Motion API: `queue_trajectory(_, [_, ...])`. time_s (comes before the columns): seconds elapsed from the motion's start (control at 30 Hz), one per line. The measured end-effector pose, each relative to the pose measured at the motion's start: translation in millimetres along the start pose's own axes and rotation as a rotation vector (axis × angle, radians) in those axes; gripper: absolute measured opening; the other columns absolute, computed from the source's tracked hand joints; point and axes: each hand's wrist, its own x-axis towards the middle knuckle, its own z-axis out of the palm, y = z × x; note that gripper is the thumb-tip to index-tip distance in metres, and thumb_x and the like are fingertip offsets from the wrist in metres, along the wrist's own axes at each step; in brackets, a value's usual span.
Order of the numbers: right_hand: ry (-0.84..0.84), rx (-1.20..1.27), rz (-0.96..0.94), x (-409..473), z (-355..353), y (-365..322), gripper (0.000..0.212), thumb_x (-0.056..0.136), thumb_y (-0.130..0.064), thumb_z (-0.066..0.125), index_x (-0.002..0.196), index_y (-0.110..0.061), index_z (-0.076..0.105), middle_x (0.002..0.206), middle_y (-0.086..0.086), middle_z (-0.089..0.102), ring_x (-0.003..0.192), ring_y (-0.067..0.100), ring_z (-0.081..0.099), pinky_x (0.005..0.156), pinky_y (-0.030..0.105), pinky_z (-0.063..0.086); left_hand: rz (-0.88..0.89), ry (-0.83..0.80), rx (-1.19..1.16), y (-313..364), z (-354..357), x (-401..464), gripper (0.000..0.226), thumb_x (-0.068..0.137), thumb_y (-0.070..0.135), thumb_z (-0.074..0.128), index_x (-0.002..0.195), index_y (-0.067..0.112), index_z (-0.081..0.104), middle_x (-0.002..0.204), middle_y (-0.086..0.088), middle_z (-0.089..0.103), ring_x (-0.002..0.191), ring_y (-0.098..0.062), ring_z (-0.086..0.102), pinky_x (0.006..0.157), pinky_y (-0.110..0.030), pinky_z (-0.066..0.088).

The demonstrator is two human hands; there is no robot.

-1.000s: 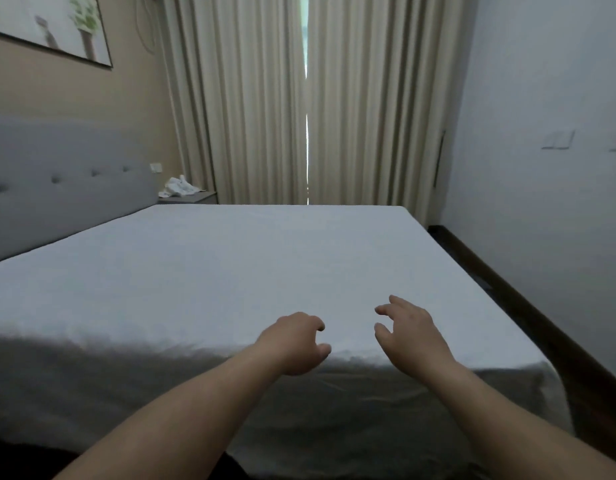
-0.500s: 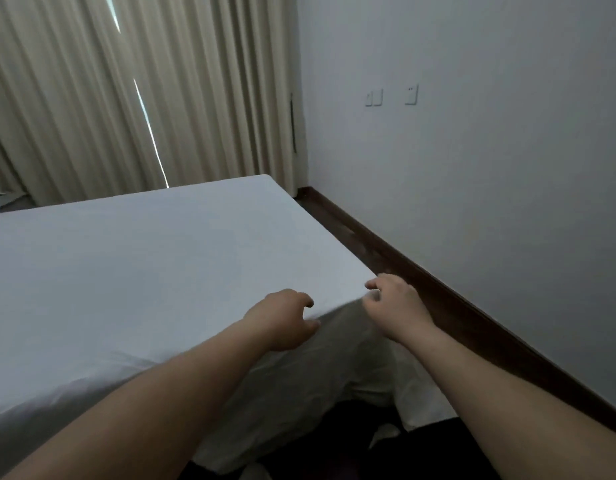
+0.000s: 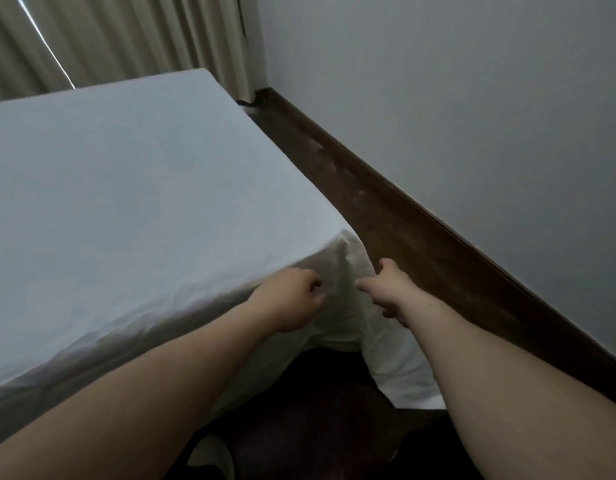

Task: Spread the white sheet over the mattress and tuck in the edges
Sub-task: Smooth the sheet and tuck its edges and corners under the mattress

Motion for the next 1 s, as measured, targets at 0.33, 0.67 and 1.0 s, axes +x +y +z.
queue_trajectory(0.33, [-0.123,-0.217,0.105,105.9,8.7,43.5,0.078,0.086,-0.036,0.08,0.154,-0.028,0.042,0.147,0.011,0.052,0.124,0.032,0.058,0.091,0.038,0.054,-0.002,-0.144,-0.231,-1.7,69.8,92.3,0.063,0.099,0.042,0.061,0.154,0.017,0.042,0.151,-0.005,0.054,0.135,-0.022,0.052,0.109,-0.031,0.042])
queue_trajectory(0.67, [-0.851,-0.079,0.165,84.8,26.4,9.0,0.026,0.109,-0.018,0.048,0.111,-0.026,0.072,0.132,-0.004,0.068,0.126,0.012,0.06,0.11,0.046,0.05,-0.103,-0.137,-0.562,14.0,70.9,118.9,0.063,0.092,0.067,0.059,0.127,0.014,0.062,0.11,-0.007,0.073,0.102,-0.02,0.068,0.098,-0.043,0.055])
queue_trajectory(1.0, [-0.802,0.033,0.131,74.7,43.6,10.3,0.041,0.09,-0.005,0.07,0.126,-0.024,0.068,0.141,0.0,0.062,0.135,0.019,0.052,0.113,0.058,0.042,-0.106,-0.074,-0.325,1.4,74.6,116.4,0.025,0.1,0.019,0.053,0.122,0.012,0.062,0.113,-0.013,0.068,0.11,-0.031,0.064,0.091,-0.04,0.051])
